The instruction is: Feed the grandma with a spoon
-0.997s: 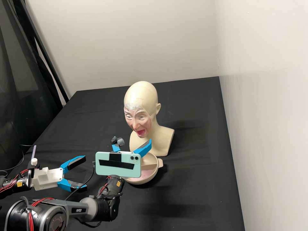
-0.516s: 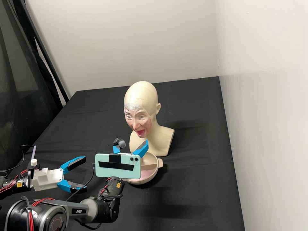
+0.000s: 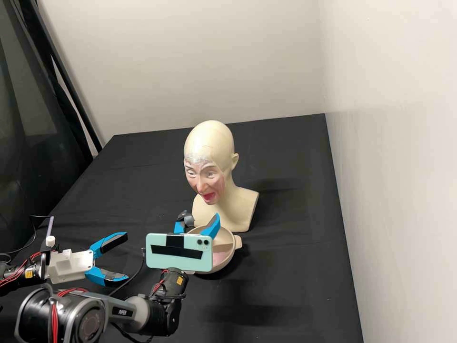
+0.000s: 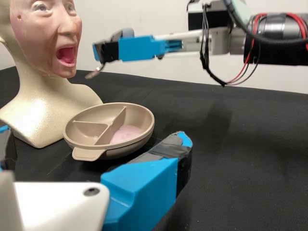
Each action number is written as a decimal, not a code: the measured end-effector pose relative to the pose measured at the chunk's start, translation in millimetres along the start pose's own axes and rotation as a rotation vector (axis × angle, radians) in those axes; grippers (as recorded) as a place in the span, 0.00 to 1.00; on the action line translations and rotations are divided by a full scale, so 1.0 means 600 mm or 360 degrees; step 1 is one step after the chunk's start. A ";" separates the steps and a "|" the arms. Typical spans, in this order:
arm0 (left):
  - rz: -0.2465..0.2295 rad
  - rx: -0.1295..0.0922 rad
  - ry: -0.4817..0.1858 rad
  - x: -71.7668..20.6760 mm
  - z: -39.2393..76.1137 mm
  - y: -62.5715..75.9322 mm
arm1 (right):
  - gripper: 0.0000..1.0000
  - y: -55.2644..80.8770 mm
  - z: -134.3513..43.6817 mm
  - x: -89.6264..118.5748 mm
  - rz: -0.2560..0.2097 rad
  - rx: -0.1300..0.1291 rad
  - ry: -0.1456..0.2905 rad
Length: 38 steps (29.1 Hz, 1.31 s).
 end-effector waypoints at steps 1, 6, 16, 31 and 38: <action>0.0000 0.0000 0.0000 0.000 0.000 0.000 | 0.00 -0.001 0.004 0.000 -0.0003 -0.0007 -0.0014; -0.0004 0.0003 -0.0017 0.000 0.006 -0.001 | 0.00 -0.009 0.026 -0.006 -0.0034 -0.0022 -0.0095; -0.0005 0.0004 -0.0021 0.000 0.007 -0.002 | 0.00 -0.040 0.056 -0.020 -0.0172 -0.0061 -0.0209; -0.0005 0.0002 -0.0021 0.000 0.007 -0.002 | 0.00 -0.068 0.076 -0.020 -0.0290 -0.0085 -0.0281; -0.0008 0.0004 -0.0034 -0.001 0.011 -0.003 | 0.00 -0.078 0.079 -0.005 -0.0323 -0.0091 -0.0274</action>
